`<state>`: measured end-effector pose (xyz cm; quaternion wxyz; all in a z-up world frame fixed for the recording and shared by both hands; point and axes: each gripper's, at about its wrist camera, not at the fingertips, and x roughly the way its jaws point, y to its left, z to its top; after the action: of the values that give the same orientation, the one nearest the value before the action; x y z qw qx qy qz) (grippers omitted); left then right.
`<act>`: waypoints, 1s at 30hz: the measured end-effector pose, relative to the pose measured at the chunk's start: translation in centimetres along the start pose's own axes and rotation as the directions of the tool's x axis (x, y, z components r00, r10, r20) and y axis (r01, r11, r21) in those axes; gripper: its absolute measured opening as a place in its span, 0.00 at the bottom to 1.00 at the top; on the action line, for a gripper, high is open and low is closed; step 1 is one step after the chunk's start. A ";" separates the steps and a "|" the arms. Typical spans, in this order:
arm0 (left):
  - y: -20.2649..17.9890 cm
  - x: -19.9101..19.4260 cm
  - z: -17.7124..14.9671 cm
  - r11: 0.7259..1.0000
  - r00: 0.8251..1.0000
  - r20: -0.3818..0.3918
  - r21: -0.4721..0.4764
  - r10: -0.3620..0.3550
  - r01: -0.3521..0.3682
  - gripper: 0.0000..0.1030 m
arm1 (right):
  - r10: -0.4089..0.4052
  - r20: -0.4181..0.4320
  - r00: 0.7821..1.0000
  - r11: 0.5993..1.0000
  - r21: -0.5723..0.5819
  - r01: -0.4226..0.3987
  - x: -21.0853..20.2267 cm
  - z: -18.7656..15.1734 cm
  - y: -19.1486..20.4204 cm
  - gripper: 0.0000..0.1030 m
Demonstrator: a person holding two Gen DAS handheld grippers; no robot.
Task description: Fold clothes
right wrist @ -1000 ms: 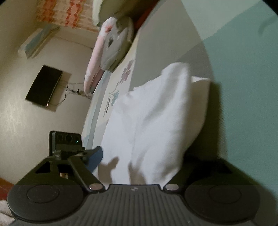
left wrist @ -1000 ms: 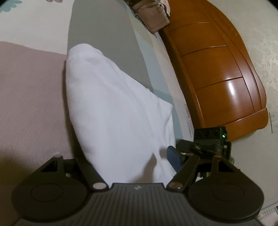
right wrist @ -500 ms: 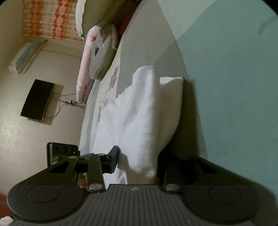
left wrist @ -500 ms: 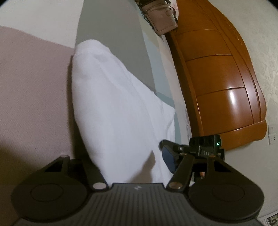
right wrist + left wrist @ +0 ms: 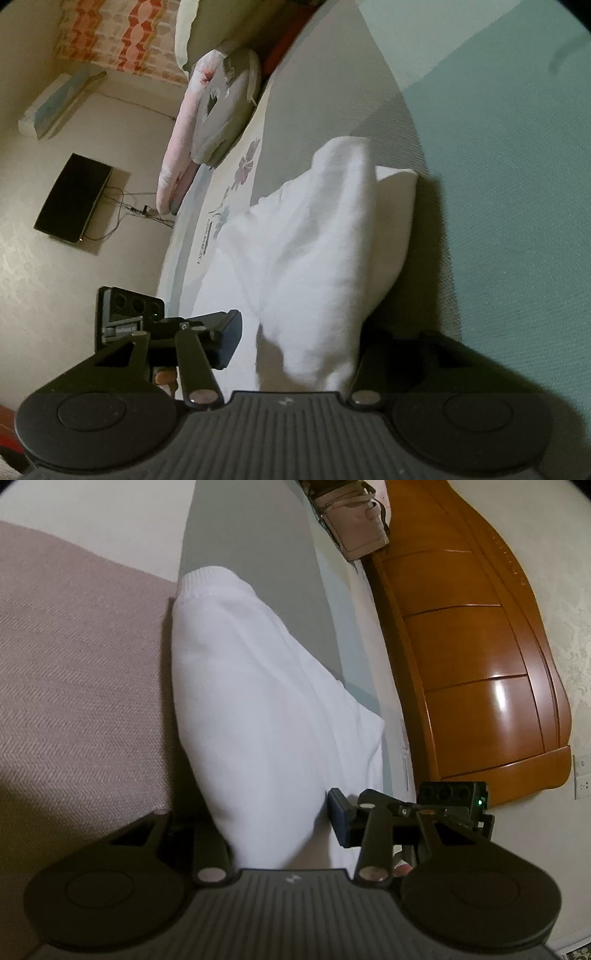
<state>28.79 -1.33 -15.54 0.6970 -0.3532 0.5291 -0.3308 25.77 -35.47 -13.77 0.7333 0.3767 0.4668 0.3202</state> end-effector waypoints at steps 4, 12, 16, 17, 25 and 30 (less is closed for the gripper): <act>-0.1 0.0 -0.2 1.000 1.000 0.008 0.004 0.006 -0.006 0.41 | -0.005 0.010 1.000 1.000 -0.006 0.006 0.2 0.0 0.2 0.54; -0.3 0.1 -0.4 1.000 1.000 0.011 -0.004 0.003 -0.003 0.41 | -0.011 0.018 1.000 1.000 -0.007 0.011 0.4 -0.1 0.5 0.54; -0.4 -0.1 -0.6 1.000 1.000 0.009 -0.017 0.002 -0.002 0.42 | -0.011 0.015 1.000 1.000 0.000 0.011 0.4 -0.1 0.5 0.54; -0.5 -0.1 -0.6 1.000 1.000 0.009 -0.024 0.000 0.000 0.48 | -0.014 0.015 1.000 1.000 0.007 0.014 0.5 0.0 0.5 0.54; -2.2 0.2 -1.0 0.999 0.999 0.018 0.008 0.045 -0.046 0.62 | -0.033 0.029 0.999 0.999 -0.028 0.034 0.8 -0.2 1.3 0.62; -2.4 0.2 -1.2 0.998 0.998 0.029 0.025 0.060 -0.061 0.62 | -0.036 0.029 0.999 0.998 -0.044 0.038 0.8 -0.2 0.9 0.53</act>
<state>27.48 -2.96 -13.81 0.7185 -0.3324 0.5255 -0.3115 25.80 -34.30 -13.43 0.7538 0.3562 0.4559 0.3115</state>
